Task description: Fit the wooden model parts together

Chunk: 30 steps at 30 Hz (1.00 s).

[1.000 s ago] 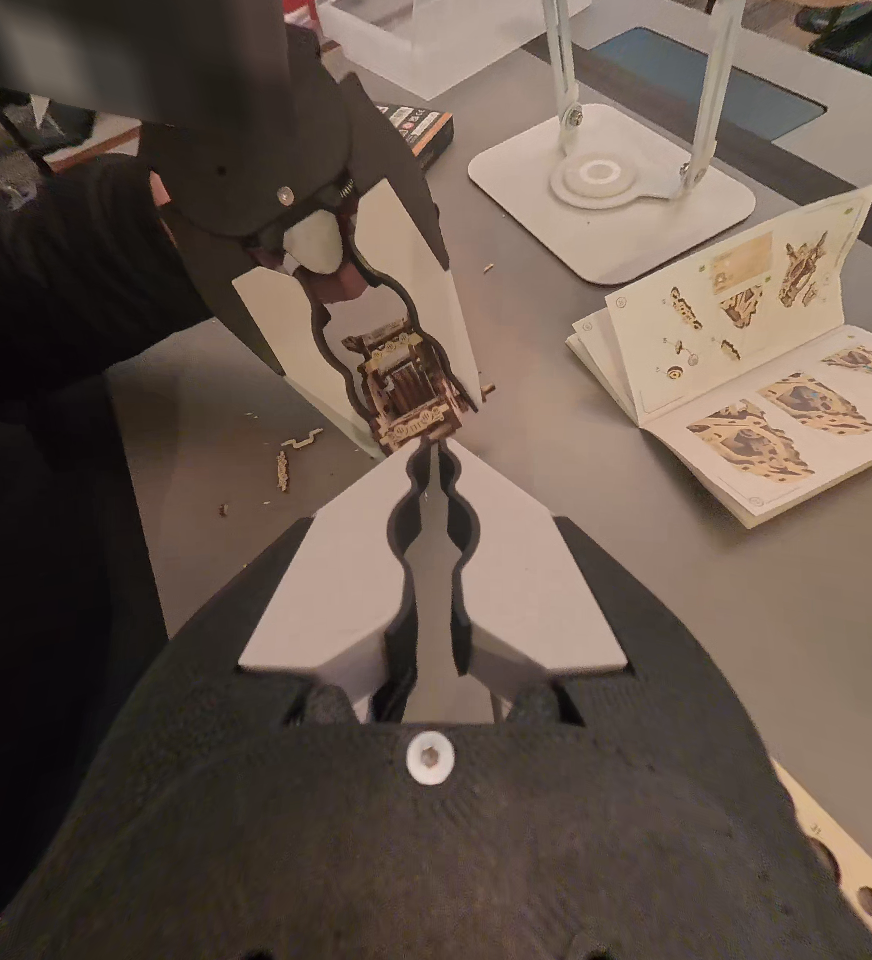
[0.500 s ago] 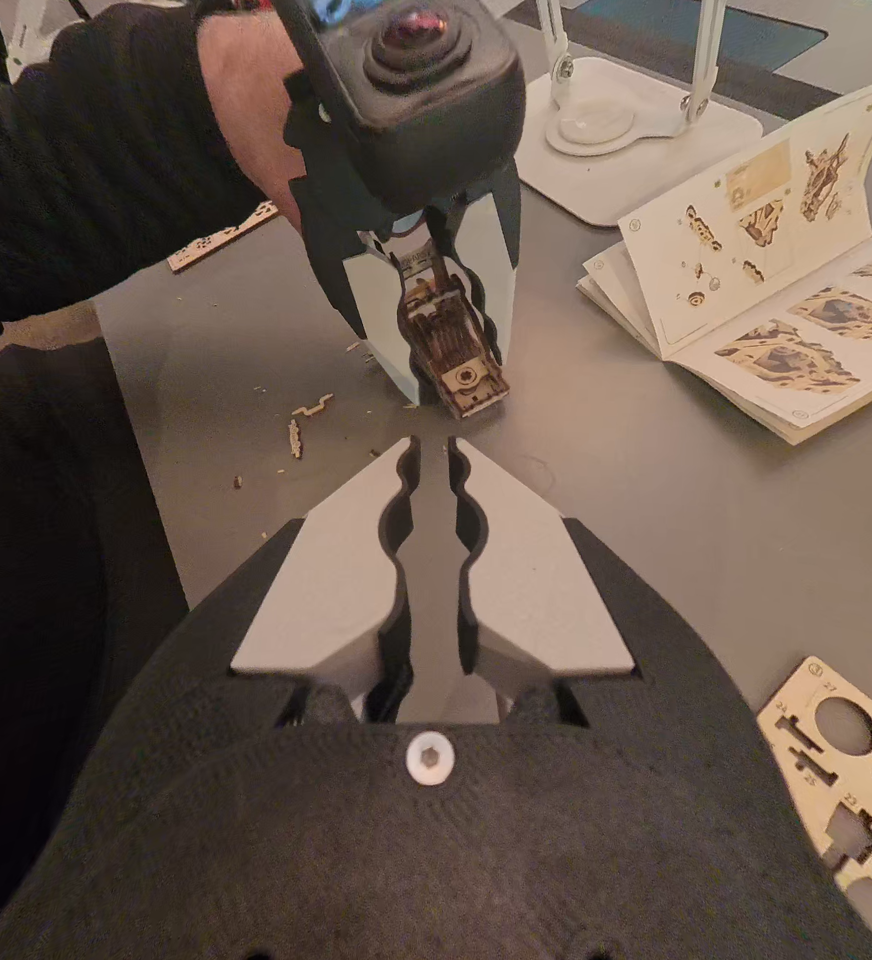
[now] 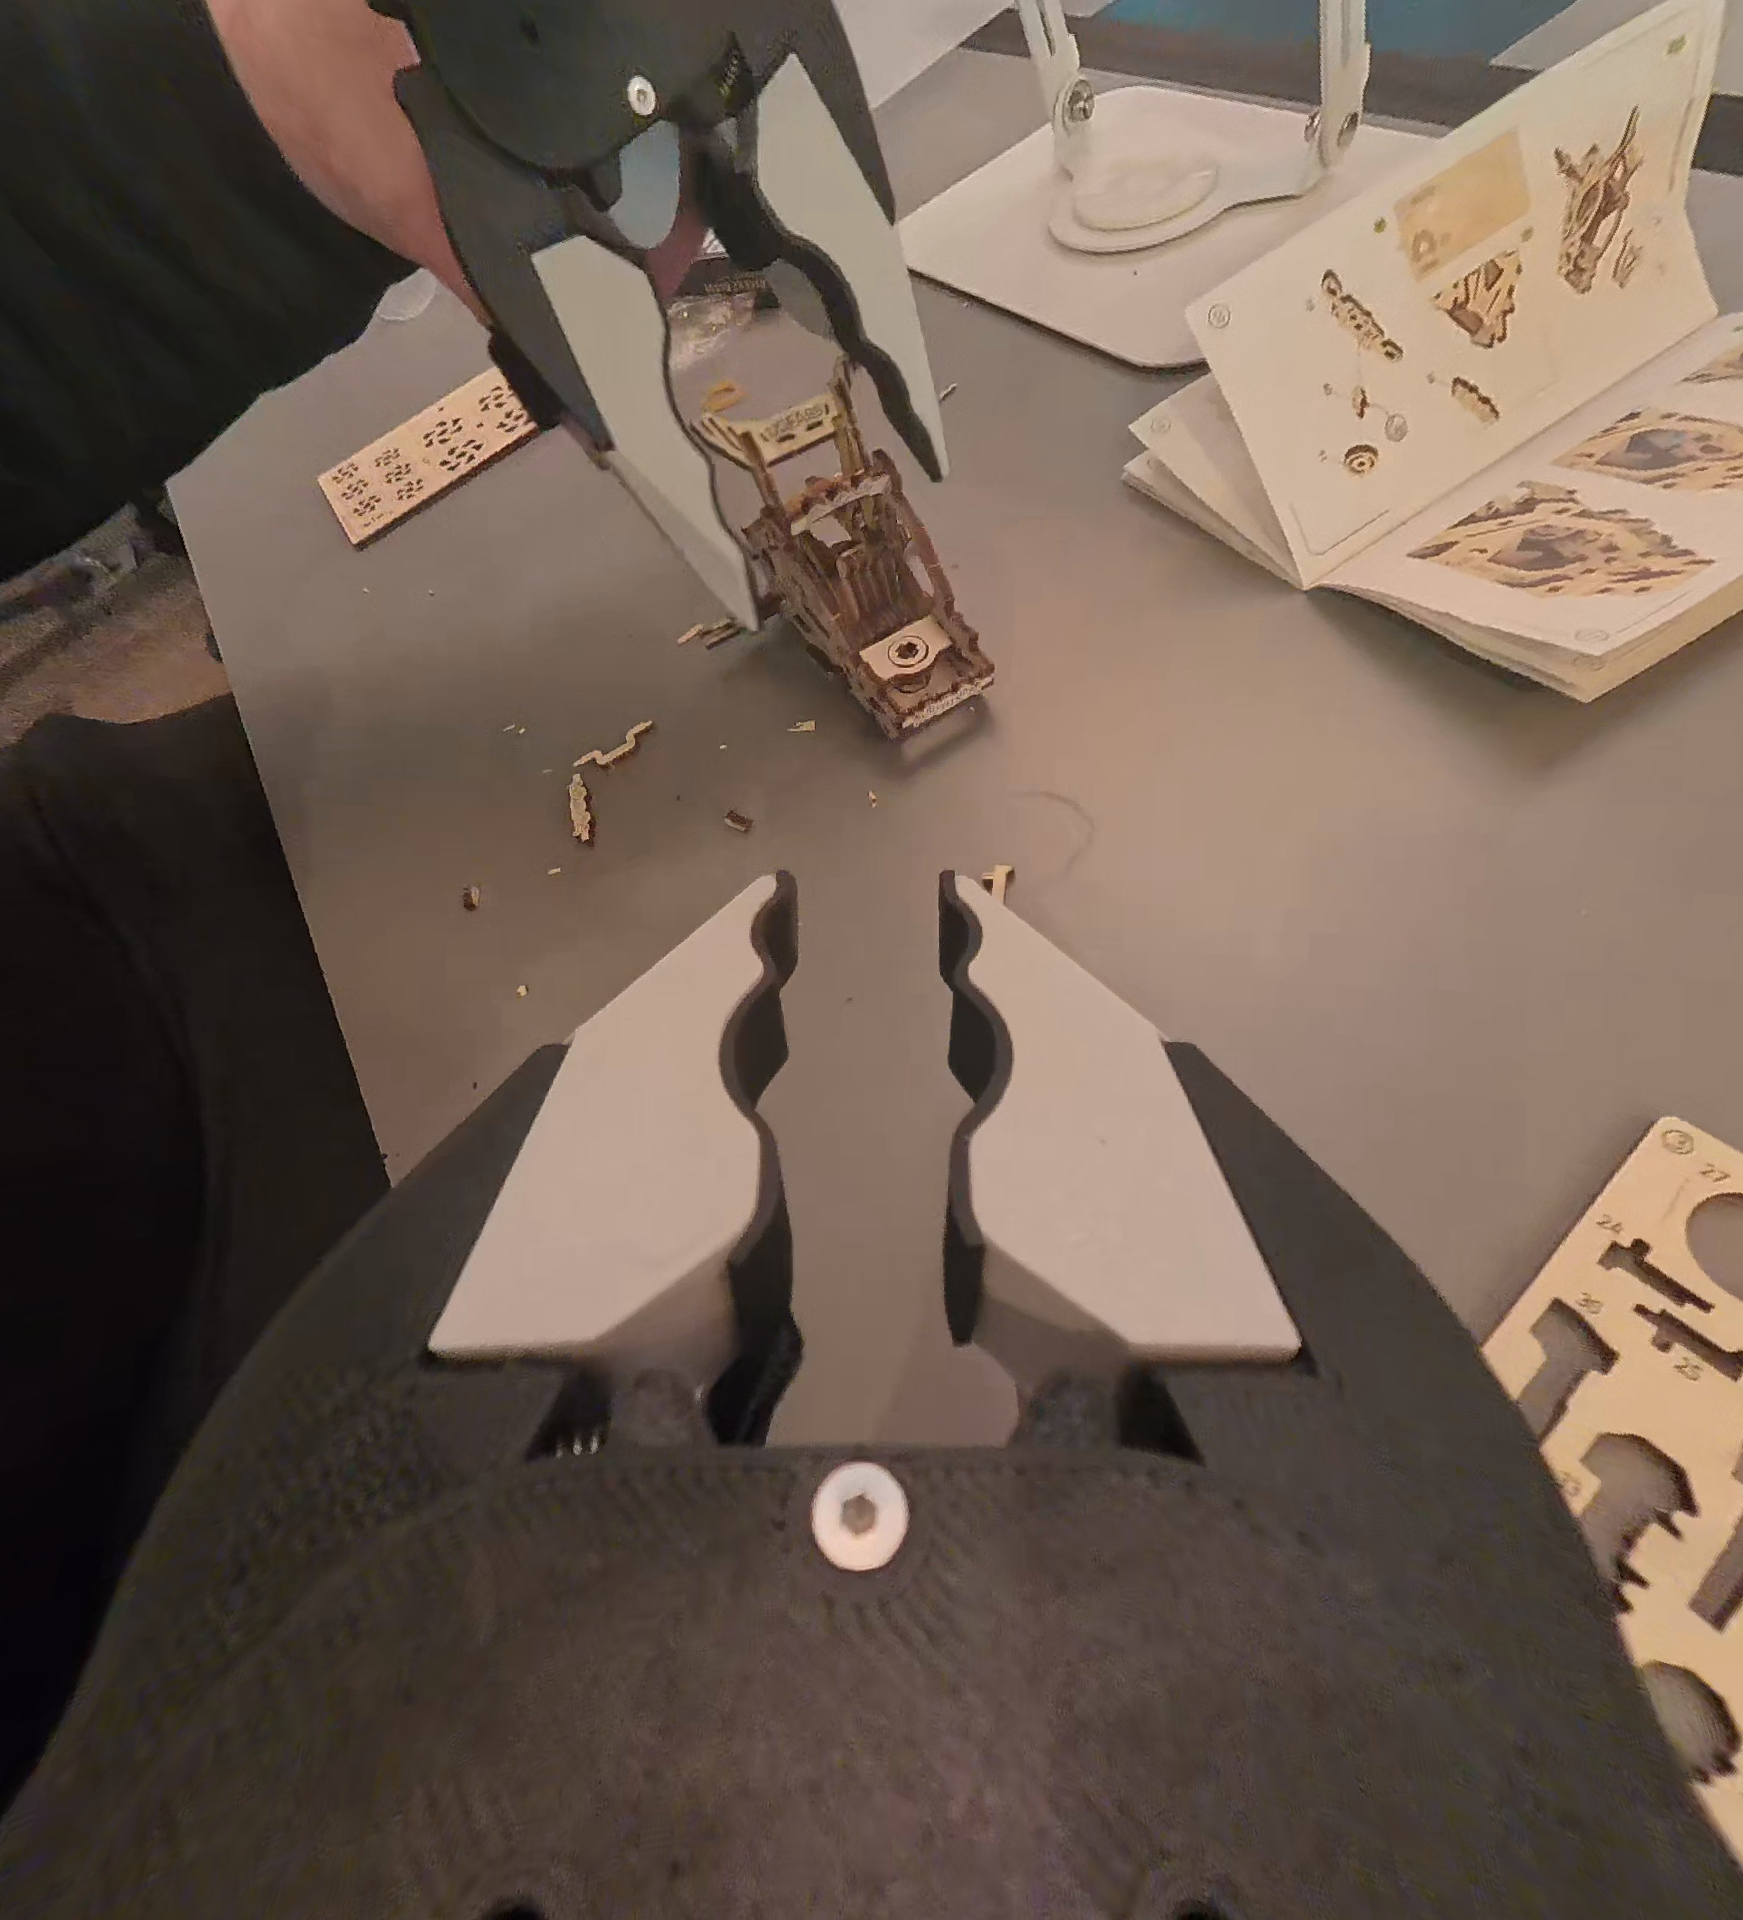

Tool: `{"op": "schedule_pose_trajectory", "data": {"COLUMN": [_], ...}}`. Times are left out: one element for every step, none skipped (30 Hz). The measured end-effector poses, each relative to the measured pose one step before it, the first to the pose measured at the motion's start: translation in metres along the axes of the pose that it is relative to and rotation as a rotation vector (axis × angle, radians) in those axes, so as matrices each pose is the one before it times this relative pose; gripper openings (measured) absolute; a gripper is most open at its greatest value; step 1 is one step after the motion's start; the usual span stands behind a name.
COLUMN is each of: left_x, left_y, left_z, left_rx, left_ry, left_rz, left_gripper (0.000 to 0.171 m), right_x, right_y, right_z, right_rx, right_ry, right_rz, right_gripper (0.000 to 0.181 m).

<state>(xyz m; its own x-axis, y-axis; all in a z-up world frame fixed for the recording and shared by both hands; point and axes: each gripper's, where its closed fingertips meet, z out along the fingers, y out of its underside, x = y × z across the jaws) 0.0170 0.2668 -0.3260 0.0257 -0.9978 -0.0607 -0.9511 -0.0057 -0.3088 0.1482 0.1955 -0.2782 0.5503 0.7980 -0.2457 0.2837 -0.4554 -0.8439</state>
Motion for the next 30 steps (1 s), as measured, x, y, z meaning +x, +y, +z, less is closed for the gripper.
{"op": "schedule_pose_trajectory", "data": {"left_x": [-0.00293,0.00136,0.00081,-0.00227,0.00078,0.00103,0.00008,0.0025,0.00012,-0.00252,-0.00071,-0.00267,-0.00447,-0.00307,-0.00075,0.00121,0.00062,-0.00225,-0.00152,0.00054,-0.00099,-0.00373,-0.00114,0.0003,-0.00289,-0.00254,-0.00141,-0.00163,-0.00147,-0.00085], "left_y": [-0.0003,0.00014,-0.00006,0.00097,0.00308,0.00188,0.00026,0.00078,0.00046,0.00154,0.00035,-0.00076,-0.00011,0.00092,0.00232,0.00111,0.00091,0.00226,0.00196,-0.00086,-0.00214,-0.00109,-0.00102,-0.0016,-0.00083,0.00014,-0.00017,-0.00048,-0.00048,-0.00013], "left_z": [-0.00093,-0.0024,-0.00202,-0.00119,-0.00042,-0.00032,-0.0008,-0.00101,-0.00115,-0.00153,-0.00191,-0.00217,-0.00192,-0.00158,-0.00153,-0.00145,-0.00107,-0.00066,-0.00071,-0.00094,-0.00103,-0.00084,-0.00017,0.00033,0.00006,0.00038,0.00072,0.00118,0.00134,0.00119], "left_rx": [-0.0068,-0.01135,-0.00985,-0.01375,-0.02348,-0.01375,-0.00156,-0.00325,-0.00307,-0.01341,-0.00515,0.00209,-0.00034,-0.00149,-0.00886,-0.00009,0.00514,0.00064,0.00696,0.02823,0.03888,0.03299,0.03064,0.03186,0.0227,0.01227,0.00894,0.0038,0.00167,-0.00368], "left_ry": [-0.0036,0.0227,0.0151,-0.0114,0.0018,0.0039,-0.0013,0.0164,-0.0012,-0.0164,-0.0044,-0.0113,-0.0196,-0.0112,0.0046,0.0098,-0.0009,-0.0244,-0.0189,-0.0051,-0.0124,-0.0264,-0.0102,-0.0054,-0.0261,-0.0229,-0.0111,-0.006,-0.0029,0.0002], "left_rz": [0.0127,0.0097,0.0114,0.0247,0.0464,0.0488,0.0437,0.0453,0.0472,0.0446,0.0454,0.0282,0.0174,0.0037,-0.0135,-0.0224,-0.0279,-0.0387,-0.0481,-0.0568,-0.0634,-0.0709,-0.0643,-0.0526,-0.042,-0.0272,-0.0267,-0.0285,-0.0201,-0.0048], "left_gripper": [0.061,0.049,0.046,0.046,0.046,0.046,0.046,0.046,0.046,0.046,0.046,0.046,0.052,0.063,0.063,0.063,0.066,0.074,0.075,0.078,0.078,0.073,0.074,0.076,0.072,0.07,0.069,0.067,0.064,0.062], "right_x": [-0.0008,-0.00089,-0.0007,-0.0003,-0.00029,-0.00032,-0.0006,-0.00081,-0.00107,-0.00148,-0.00192,-0.00102,-0.00006,0.00102,0.00074,0.0,0.00065,0.00157,0.00156,0.00136,0.00094,-0.00047,0.00044,0.00077,0.00114,0.0009,0.00088,0.00052,0.00008,0.00003], "right_y": [0.00093,0.00012,0.00019,0.00055,0.00065,0.00083,0.00093,0.00092,0.00081,0.00094,0.00118,0.00124,0.00122,0.00076,0.00034,0.00042,0.00021,0.00046,0.00127,0.00187,0.00083,-0.0014,-0.00372,-0.00385,-0.00194,-0.00127,-0.00132,-0.00087,-0.00088,-0.00081], "right_z": [0.00077,0.0005,0.00053,0.00097,0.00138,0.00177,0.00224,0.00245,0.00232,0.00248,0.00264,0.00259,0.00248,0.00197,0.00136,0.00101,0.00055,0.00016,0.00016,0.0002,-0.00012,-0.00145,-0.00237,-0.00248,-0.00156,-0.00113,-0.00088,-0.00088,-0.00064,-0.00059], "right_rx": [0.0062,0.0084,0.0062,0.0017,0.0,-0.0014,-0.0044,-0.0054,-0.0059,-0.0071,-0.0078,-0.0066,-0.005,-0.0006,0.0042,0.0053,0.0079,0.0107,0.008,0.0084,0.0141,0.0119,0.0268,0.0287,0.0152,0.0105,0.0099,0.0072,0.0071,0.0068], "right_ry": [-0.0037,-0.0031,-0.0011,-0.0012,-0.0034,-0.0054,-0.0083,-0.0079,-0.0082,-0.0116,-0.0141,-0.0096,-0.0041,0.0027,-0.0011,-0.0072,-0.0027,0.0027,0.0009,-0.001,-0.0003,-0.0062,0.0053,0.0036,0.0002,-0.0025,-0.0024,-0.0028,-0.0035,-0.0011], "right_rz": [0.0055,0.0034,-0.0003,-0.0015,-0.0018,0.0,0.0016,-0.0006,-0.0034,-0.0039,-0.0038,-0.0043,-0.0053,-0.0047,-0.0013,0.0028,0.0005,-0.0009,0.003,0.0035,0.0048,0.0009,-0.0069,-0.001,0.009,0.0113,0.0106,0.0075,0.0038,0.002], "right_gripper": [0.025,0.025,0.025,0.025,0.025,0.025,0.025,0.025,0.025,0.024,0.023,0.023,0.024,0.025,0.025,0.025,0.025,0.025,0.025,0.025,0.025,0.025,0.025,0.024,0.024,0.024,0.024,0.025,0.025,0.024]}}
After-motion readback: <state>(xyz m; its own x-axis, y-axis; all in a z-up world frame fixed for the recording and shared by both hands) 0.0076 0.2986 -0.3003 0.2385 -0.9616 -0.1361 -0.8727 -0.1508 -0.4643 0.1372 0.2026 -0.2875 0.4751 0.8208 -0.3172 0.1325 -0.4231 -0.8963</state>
